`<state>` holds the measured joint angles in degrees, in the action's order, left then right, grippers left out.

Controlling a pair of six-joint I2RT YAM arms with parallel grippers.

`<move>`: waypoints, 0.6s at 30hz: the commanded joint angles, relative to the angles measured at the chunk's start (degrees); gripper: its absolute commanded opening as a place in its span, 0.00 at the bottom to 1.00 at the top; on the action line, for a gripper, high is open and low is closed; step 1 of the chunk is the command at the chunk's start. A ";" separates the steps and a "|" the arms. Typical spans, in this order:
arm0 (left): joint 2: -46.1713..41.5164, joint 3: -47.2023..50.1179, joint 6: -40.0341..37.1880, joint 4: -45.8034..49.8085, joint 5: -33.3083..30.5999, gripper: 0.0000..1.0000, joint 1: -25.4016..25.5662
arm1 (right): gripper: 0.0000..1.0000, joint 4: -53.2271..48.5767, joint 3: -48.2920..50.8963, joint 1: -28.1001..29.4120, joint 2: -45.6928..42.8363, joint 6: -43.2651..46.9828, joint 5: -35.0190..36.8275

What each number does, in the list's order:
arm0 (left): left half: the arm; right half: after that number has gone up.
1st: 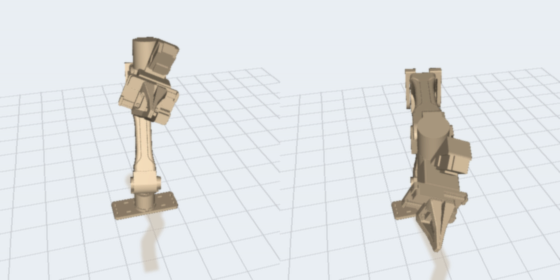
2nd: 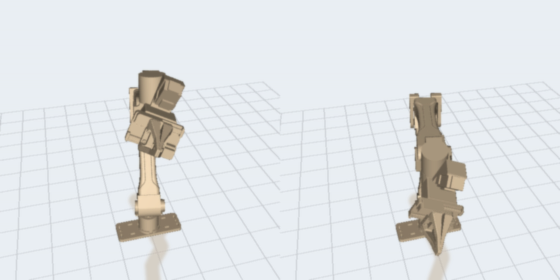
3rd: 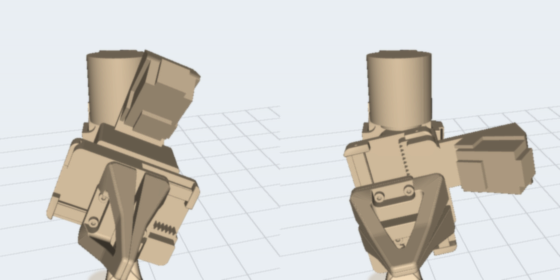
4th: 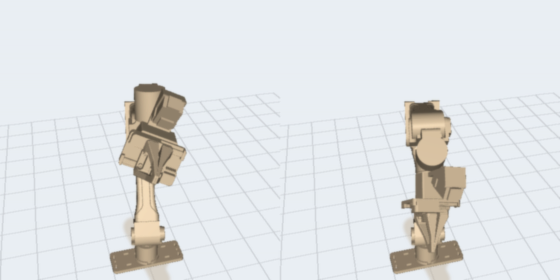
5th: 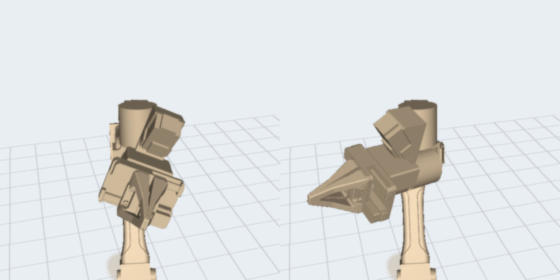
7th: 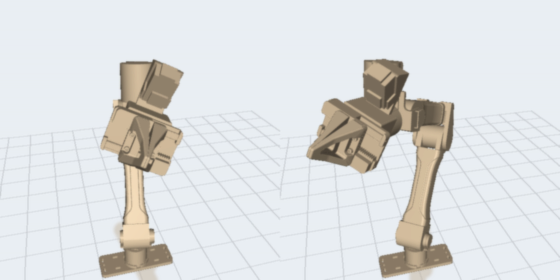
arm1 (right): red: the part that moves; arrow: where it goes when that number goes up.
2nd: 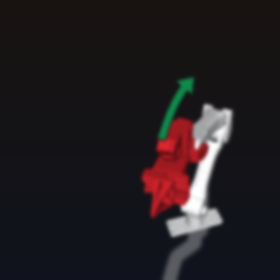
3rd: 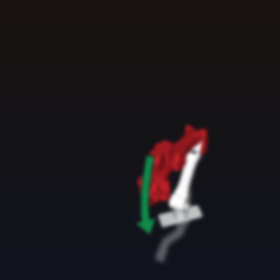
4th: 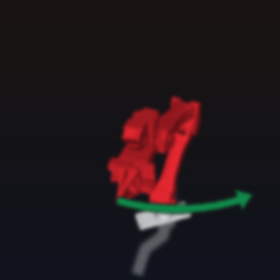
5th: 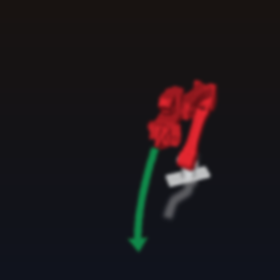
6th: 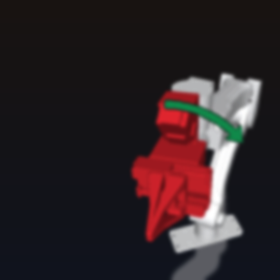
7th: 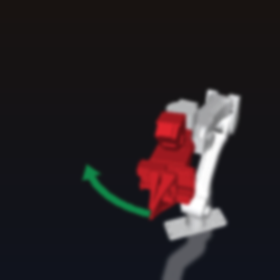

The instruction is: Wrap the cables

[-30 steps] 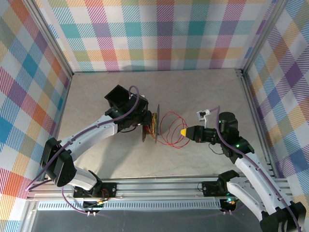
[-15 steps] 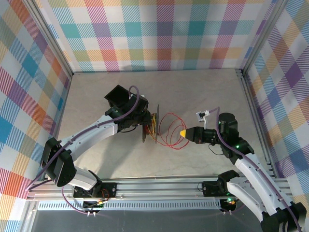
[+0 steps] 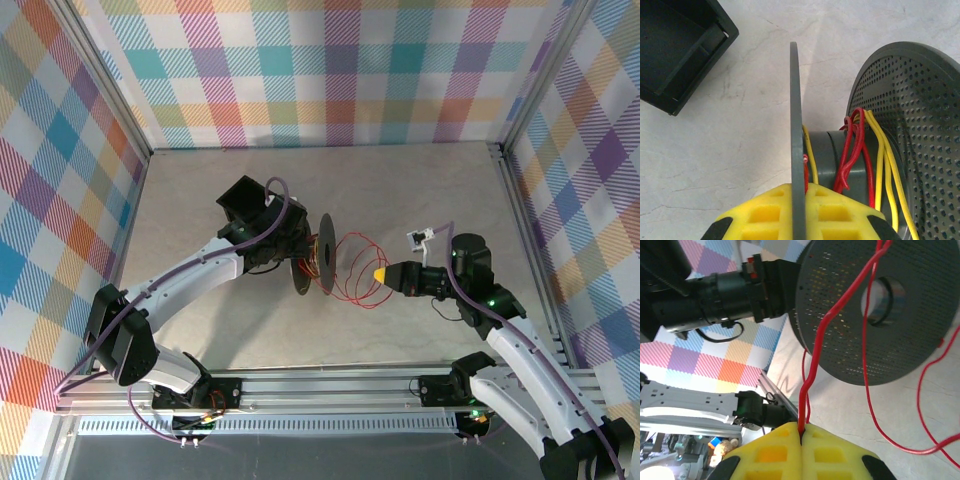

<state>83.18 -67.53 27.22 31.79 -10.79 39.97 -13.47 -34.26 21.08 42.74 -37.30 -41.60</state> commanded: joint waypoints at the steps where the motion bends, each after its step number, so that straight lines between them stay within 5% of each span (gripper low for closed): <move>1: -2.68 -1.36 0.96 1.03 -2.40 0.00 -0.72 | 0.00 -3.89 -0.60 0.43 0.49 2.73 4.15; 18: -12.05 -1.30 7.58 -2.10 13.29 0.00 -8.03 | 0.00 2.33 5.35 0.45 11.77 1.79 8.34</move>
<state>74.87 -67.53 32.51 34.39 -1.93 33.63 -13.23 -29.91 21.10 52.88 -36.23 -34.02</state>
